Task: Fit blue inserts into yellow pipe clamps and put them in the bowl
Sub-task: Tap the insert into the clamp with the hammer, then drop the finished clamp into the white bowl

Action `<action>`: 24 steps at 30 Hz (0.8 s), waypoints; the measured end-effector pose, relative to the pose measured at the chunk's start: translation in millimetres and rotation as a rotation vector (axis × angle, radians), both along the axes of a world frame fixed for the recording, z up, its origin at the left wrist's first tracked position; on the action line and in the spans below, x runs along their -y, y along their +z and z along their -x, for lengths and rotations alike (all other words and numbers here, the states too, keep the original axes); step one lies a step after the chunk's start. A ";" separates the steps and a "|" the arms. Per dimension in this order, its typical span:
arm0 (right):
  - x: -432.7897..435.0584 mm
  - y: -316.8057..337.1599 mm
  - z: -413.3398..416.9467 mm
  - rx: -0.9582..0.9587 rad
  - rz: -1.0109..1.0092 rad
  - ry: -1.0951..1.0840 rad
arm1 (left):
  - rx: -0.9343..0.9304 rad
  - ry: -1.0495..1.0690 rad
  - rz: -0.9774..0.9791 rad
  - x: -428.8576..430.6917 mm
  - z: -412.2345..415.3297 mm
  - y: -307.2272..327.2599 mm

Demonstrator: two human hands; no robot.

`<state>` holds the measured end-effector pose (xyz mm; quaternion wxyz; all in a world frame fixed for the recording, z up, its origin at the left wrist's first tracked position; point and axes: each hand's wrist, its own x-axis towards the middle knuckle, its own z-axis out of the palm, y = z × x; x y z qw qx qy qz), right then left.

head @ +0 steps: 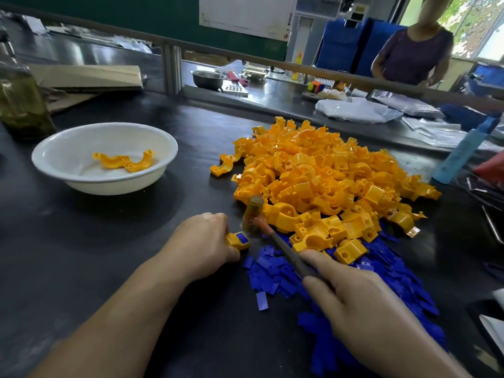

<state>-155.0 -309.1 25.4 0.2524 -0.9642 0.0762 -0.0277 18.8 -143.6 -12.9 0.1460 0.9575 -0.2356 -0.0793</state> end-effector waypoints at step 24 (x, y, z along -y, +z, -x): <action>217.0 -81.1 35.4 -0.066 0.215 -1.012 | -0.136 0.281 0.358 -12.4 -13.6 -0.4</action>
